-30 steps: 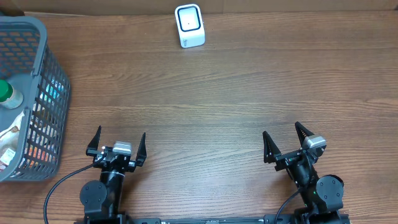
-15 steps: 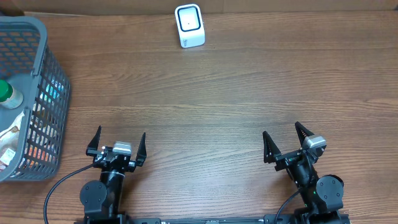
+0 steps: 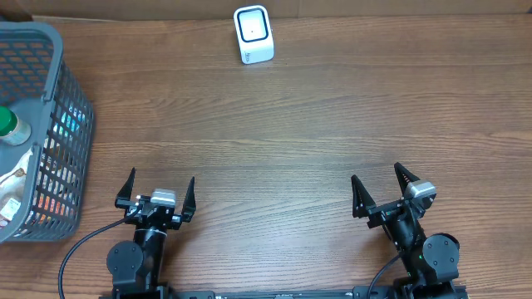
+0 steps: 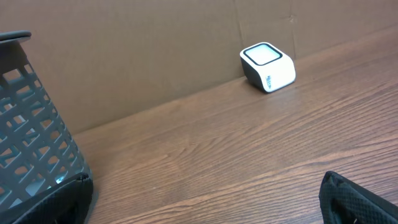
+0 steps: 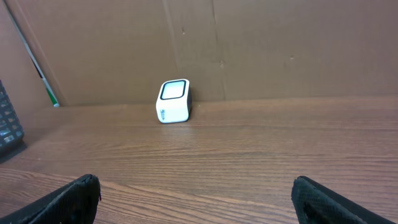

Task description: Scan the item barcode

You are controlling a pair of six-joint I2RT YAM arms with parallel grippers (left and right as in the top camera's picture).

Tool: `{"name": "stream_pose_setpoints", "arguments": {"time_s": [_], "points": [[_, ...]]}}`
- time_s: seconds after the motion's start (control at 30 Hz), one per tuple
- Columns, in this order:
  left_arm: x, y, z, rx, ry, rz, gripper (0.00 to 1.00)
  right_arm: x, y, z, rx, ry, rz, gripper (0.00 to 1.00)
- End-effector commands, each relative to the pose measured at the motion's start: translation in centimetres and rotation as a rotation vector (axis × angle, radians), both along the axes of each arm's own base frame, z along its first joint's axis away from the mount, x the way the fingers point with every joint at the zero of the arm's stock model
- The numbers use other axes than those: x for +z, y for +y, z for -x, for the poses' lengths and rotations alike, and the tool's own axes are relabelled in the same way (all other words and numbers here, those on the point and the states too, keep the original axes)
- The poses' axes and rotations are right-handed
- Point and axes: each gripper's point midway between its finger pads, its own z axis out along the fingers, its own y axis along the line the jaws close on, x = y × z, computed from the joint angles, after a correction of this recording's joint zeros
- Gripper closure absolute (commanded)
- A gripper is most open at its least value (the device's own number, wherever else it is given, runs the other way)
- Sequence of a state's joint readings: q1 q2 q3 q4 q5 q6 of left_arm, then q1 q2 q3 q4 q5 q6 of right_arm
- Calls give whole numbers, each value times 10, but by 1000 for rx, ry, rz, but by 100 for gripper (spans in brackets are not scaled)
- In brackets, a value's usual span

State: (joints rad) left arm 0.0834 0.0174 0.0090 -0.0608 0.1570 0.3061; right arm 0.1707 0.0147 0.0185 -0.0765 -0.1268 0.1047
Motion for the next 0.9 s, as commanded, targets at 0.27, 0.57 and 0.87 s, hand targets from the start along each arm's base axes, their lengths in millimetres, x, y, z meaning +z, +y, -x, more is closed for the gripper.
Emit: {"name": "stream_pose_setpoints", "arguments": {"time_s": [0.27,0.57,0.87], "points": [[0,0,0,4,-5,17,0,-1,0,0,4,-6,-4,0],[1,-3,1,-12,-5,21,0,-1,0,0,4,-6,-4,0],[1,-4,1,-14,4,128,1,-1,0,0,4,-6,-4,0]]}}
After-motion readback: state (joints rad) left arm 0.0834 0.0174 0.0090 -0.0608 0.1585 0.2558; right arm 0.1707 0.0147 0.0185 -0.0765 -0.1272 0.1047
